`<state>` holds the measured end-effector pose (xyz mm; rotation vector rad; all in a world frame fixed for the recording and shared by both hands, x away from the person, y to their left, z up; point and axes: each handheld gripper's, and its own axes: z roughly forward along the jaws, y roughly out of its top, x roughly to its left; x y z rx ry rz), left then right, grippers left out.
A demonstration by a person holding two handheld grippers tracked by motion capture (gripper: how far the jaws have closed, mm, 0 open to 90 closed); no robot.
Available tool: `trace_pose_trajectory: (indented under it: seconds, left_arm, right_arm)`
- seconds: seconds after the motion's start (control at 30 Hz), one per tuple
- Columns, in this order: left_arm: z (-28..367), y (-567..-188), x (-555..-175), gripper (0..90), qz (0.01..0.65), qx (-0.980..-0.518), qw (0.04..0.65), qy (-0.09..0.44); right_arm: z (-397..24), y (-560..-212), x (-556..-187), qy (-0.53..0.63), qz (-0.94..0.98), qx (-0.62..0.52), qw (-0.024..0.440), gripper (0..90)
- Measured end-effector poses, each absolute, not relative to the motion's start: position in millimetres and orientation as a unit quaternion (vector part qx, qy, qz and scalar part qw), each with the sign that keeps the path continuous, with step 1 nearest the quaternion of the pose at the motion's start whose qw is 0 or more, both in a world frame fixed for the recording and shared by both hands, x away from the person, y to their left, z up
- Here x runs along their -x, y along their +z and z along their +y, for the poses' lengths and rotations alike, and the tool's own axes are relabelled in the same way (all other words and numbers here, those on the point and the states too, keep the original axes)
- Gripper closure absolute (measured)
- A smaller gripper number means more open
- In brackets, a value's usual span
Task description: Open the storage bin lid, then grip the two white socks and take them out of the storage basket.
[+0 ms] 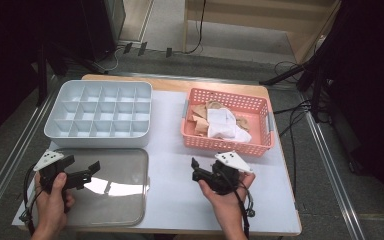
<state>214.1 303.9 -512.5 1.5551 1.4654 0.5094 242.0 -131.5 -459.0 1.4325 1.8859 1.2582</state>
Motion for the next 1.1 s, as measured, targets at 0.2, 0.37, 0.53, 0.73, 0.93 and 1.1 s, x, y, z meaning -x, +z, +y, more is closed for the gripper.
trace_pose_trajectory:
  seconds: [0.2, 0.37, 0.53, 0.73, 0.93, 1.1]
  left_arm:
    - [307.3, -512.3, -211.1, 0.0, 0.589, -0.632, 0.46, 0.206]
    - [307.7, -514.8, -209.6, 0.0, 0.589, -0.632, 0.46, 0.204]
    - [308.2, -515.3, -208.2, 0.0, 0.588, -0.634, 0.46, 0.201]
    - [308.4, -516.0, -207.7, 0.0, 0.587, -0.634, 0.462, 0.199]
    - [309.5, -517.1, -208.1, 0.0, 0.589, -0.634, 0.462, 0.195]
    - [312.0, -517.2, -207.9, 0.0, 0.589, -0.635, 0.461, 0.194]
  right_arm:
    - [-155.5, -439.3, -262.1, 0.45, 0.672, -0.53, 0.256, 21.7]
    - [-166.7, -427.4, -283.0, 0.451, 0.669, -0.535, 0.252, 28.9]
    - [-173.2, -422.4, -306.1, 0.436, 0.668, -0.547, 0.254, 35.5]
    - [-175.1, -420.8, -334.5, 0.413, 0.673, -0.563, 0.242, 46.0]
    - [-161.4, -435.9, -361.5, 0.379, 0.696, -0.571, 0.215, 49.5]
    - [-152.6, -448.5, -377.6, 0.355, 0.702, -0.585, 0.199, 44.9]
